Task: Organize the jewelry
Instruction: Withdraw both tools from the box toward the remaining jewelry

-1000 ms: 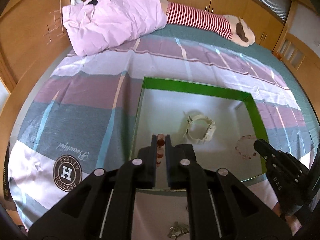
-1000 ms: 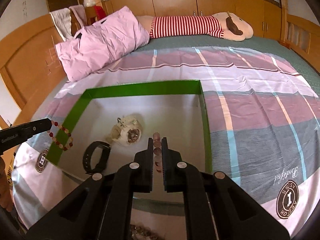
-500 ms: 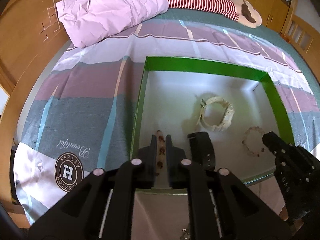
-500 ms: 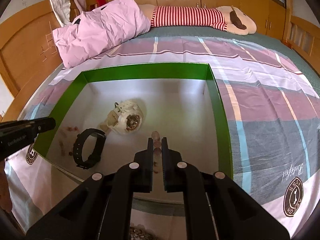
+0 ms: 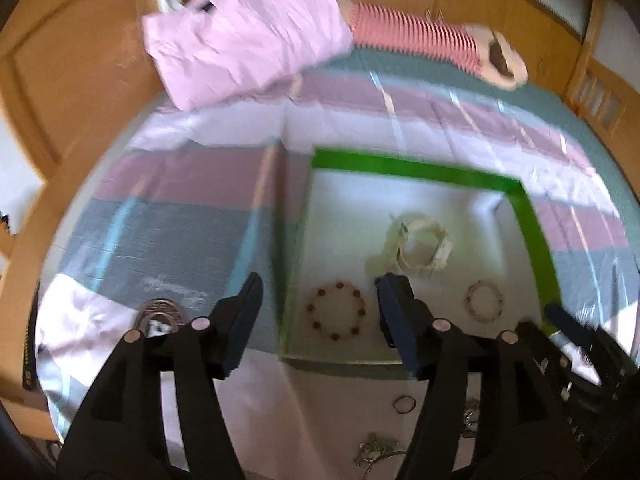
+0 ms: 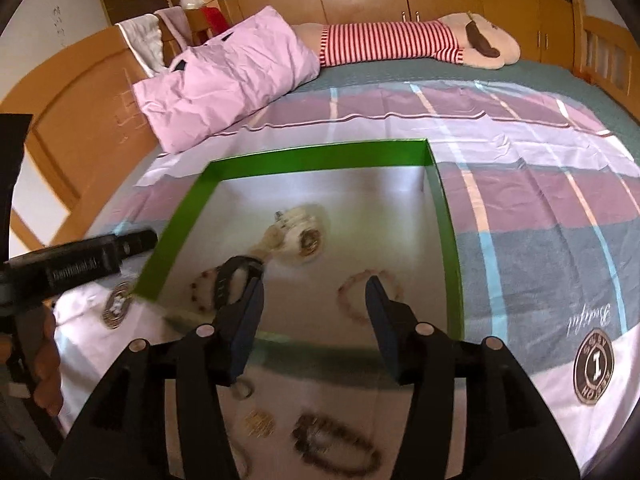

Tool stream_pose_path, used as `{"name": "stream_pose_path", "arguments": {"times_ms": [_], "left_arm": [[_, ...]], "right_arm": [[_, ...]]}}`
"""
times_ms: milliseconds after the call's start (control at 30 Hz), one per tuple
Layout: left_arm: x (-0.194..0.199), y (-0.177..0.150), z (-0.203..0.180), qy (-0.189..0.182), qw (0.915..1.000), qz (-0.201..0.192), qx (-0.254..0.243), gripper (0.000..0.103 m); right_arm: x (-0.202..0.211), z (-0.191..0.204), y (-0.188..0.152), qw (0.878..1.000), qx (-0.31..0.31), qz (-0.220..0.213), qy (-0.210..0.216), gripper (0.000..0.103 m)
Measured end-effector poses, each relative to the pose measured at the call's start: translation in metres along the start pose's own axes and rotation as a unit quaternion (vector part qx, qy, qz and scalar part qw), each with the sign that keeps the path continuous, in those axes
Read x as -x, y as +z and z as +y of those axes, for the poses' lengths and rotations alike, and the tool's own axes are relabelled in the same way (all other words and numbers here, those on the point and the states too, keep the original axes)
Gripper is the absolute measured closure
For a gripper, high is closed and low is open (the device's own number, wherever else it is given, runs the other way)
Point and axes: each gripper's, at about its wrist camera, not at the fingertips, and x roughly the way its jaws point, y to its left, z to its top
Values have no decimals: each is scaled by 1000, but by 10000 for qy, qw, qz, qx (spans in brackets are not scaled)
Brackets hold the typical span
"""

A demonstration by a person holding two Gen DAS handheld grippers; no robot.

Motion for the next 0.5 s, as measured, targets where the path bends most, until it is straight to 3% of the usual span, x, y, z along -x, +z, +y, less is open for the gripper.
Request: {"name": "stream_pose_path", "arguments": {"times_ms": [133, 267, 400, 500], "left_arm": [[29, -15, -3, -53, 9995, -182, -239, 24], [25, -39, -25, -375, 9954, 232, -847, 23], [18, -62, -43, -181, 9900, 408, -1339, 23], [9, -75, -50, -156, 9874, 670, -1427, 23]], "right_arm": [[10, 3, -16, 9993, 177, 311, 57, 42], [6, 1, -35, 9959, 379, 787, -221, 42], [-8, -7, -49, 9905, 373, 1228, -497, 42], [-12, -10, -54, 9866, 458, 1397, -701, 42]]}}
